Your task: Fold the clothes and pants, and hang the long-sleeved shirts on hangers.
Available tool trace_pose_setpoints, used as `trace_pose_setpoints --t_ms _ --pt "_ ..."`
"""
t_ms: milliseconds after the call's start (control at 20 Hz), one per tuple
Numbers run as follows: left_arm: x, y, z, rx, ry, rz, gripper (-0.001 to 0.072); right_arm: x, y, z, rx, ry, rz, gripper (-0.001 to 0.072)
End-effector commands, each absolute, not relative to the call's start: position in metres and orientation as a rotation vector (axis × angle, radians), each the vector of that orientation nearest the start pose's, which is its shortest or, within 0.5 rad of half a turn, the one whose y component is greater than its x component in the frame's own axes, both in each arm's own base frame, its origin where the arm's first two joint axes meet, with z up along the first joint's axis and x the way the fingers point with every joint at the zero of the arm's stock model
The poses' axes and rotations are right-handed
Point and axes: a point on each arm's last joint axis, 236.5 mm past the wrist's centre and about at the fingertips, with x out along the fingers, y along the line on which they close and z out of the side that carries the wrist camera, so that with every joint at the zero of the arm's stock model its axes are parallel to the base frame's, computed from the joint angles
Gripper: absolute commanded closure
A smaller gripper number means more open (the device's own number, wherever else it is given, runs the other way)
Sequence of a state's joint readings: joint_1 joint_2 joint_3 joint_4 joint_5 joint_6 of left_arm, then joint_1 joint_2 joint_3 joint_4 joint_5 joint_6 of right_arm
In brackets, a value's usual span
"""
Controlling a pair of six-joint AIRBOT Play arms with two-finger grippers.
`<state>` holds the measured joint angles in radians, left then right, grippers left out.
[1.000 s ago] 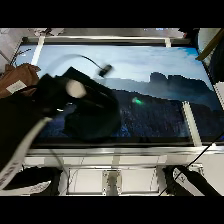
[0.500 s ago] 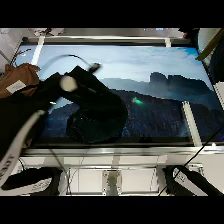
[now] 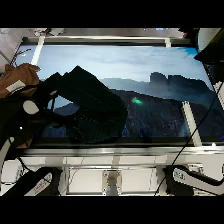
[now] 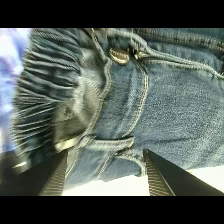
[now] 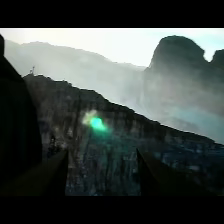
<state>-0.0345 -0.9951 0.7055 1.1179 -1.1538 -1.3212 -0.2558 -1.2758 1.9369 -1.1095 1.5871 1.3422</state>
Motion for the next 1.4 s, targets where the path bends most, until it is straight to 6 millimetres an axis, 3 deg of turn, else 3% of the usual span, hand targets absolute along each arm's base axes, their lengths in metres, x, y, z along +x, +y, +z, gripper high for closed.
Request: trace_pose_setpoints --t_ms 0,250,300,350,400,550,650,800,1000,1150,1350 --pt "0.262 -0.118 -0.052 -0.273 1.333 -0.48 0.0165 0.409 0.025 0.258 0.189 0.891 0.392 0.0222" --pt "0.266 -0.134 -0.069 -0.388 1.382 -0.497 0.0174 0.416 0.025 0.248 0.203 0.917 0.4 0.0222" --pt "0.265 -0.134 -0.073 -0.392 1.395 -0.495 0.0271 0.417 0.028 0.245 0.202 0.924 0.408 0.0223" --pt "0.264 -0.134 -0.075 -0.394 1.403 -0.494 0.0541 0.418 0.034 0.242 0.197 0.932 0.424 0.0223" --pt "0.264 -0.134 -0.074 -0.39 1.401 -0.498 0.0677 0.42 0.044 0.238 0.191 0.941 0.445 0.0222" --pt "0.265 -0.132 -0.062 -0.346 1.379 -0.54 0.0683 0.436 0.089 0.217 0.145 0.95 0.53 0.0223" --pt "0.261 -0.119 -0.044 -0.285 1.385 -0.555 0.0684 0.454 0.118 0.191 0.095 0.966 0.549 0.0223" --pt "0.243 -0.078 -0.019 -0.167 1.404 -0.491 0.0684 0.471 0.179 0.125 0.058 1.074 0.633 0.0223" --pt "0.225 -0.023 -0.003 -0.102 1.396 -0.279 0.0683 0.483 0.258 0.034 0.04 1.163 0.723 0.0222" --pt "0.222 -0.013 0.003 -0.107 1.376 -0.241 0.0683 0.485 0.286 -0.007 0.03 1.202 0.745 0.0222" --pt "0.222 -0.013 0.003 -0.108 1.375 -0.24 0.0683 0.458 0.321 -0.03 0.049 1.272 0.854 0.0222"
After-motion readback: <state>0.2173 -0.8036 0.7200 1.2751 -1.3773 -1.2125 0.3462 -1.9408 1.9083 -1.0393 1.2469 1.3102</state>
